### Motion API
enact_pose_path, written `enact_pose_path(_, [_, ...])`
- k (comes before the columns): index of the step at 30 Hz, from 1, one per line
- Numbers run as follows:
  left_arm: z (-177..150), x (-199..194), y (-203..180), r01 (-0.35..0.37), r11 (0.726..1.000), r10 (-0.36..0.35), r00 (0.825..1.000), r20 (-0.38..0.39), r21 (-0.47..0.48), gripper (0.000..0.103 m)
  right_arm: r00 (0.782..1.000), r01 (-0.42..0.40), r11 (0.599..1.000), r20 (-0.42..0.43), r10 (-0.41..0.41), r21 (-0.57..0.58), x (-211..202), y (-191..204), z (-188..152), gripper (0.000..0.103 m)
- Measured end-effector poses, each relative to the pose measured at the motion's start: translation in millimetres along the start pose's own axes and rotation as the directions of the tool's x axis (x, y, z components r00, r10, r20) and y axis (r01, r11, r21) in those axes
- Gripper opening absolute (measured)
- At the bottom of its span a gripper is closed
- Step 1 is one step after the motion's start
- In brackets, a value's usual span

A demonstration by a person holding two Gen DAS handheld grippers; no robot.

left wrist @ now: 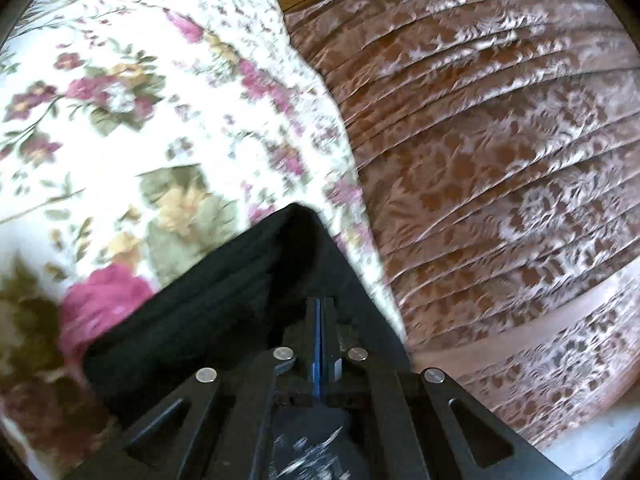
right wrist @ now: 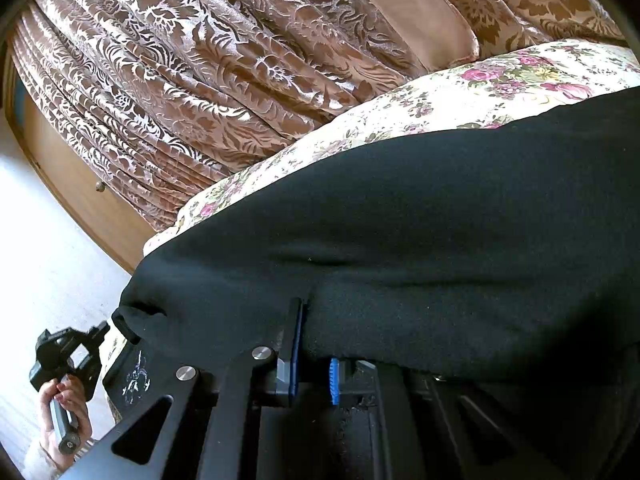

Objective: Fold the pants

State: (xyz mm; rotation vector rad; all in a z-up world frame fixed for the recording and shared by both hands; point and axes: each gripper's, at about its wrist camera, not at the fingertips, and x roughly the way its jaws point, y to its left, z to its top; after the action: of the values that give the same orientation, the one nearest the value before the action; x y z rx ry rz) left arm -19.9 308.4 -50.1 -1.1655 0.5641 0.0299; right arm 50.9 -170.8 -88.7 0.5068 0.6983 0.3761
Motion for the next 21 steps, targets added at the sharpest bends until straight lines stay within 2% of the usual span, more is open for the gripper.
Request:
enact_pose_path(1, [-5.1,3.2,-0.4,0.015,1.0,-0.015,0.999,-0.043,0.005,0.0,1.0,-0.001,1.0,0.0,0.001,0.0,0.0,0.1,0.0,0.009])
enact_pose_path(3, [-16.3,13.8,-11.5,0.062,0.998,-0.059,0.992,-0.116,0.018,0.017,1.0,0.0,1.0,0.001,0.0,0.0,0.0,0.2,0.2,0.009])
enact_pose_path(5, [-27.3,22.4,-27.6,0.096,0.994,-0.086,0.981,-0.175,0.049,0.073,1.0,-0.002,1.0,0.001,0.002,0.001,0.2,-0.3,0.2,0.009])
enact_pose_path(6, [-34.2,27.9,-38.6,0.108,0.992,-0.092,0.976,-0.196,0.073,0.081,1.0,-0.003,1.0,0.001,0.003,0.002,-0.2,0.1,0.4,0.009])
enact_pose_path(7, [-39.0,31.7,-45.9,0.108,0.989,-0.087,0.976,-0.199,0.097,0.084,1.0,-0.003,1.0,0.001,0.003,0.002,-0.2,0.1,0.3,0.009])
enact_pose_path(8, [-42.0,36.4,-53.8,0.082,0.988,-0.055,0.979,-0.195,0.133,0.084,1.0,-0.003,1.0,0.001,0.003,0.002,0.0,0.2,0.3,0.009])
enact_pose_path(10, [-42.2,54.1,-66.3,-0.034,0.982,0.067,0.982,-0.175,0.186,0.084,1.0,-0.002,1.0,0.001,0.002,0.001,-0.2,0.1,0.1,0.009])
enact_pose_path(13, [-34.9,80.9,-65.7,-0.092,0.986,0.118,0.974,-0.194,0.137,0.082,1.0,-0.006,1.0,0.002,0.006,0.002,-0.2,-0.2,0.1,0.009])
enact_pose_path(15, [-29.8,91.7,-60.5,-0.111,0.987,0.133,0.97,-0.206,0.115,0.075,1.0,-0.005,1.0,0.003,0.005,0.001,-0.1,0.1,-0.1,0.009])
enact_pose_path(16, [-28.3,94.6,-58.4,-0.13,0.985,0.151,0.967,-0.207,0.111,0.065,1.0,-0.004,1.0,0.003,0.004,-0.001,-0.1,0.3,-0.1,0.009])
enact_pose_path(17, [-26.3,97.6,-57.2,-0.134,0.986,0.153,0.966,-0.208,0.104,0.048,1.0,-0.005,1.0,0.003,0.005,0.0,-0.3,-0.3,-0.1,0.009])
enact_pose_path(19, [-26.1,99.2,-51.2,-0.095,0.991,0.115,0.968,-0.224,0.099,0.027,1.0,-0.007,1.0,0.002,0.007,0.002,-0.2,-0.5,0.0,0.009])
enact_pose_path(21, [-26.4,97.4,-50.1,-0.066,0.993,0.086,0.969,-0.23,0.094,0.021,1.0,-0.008,1.0,0.0,0.008,0.004,-0.2,-0.5,0.0,0.009])
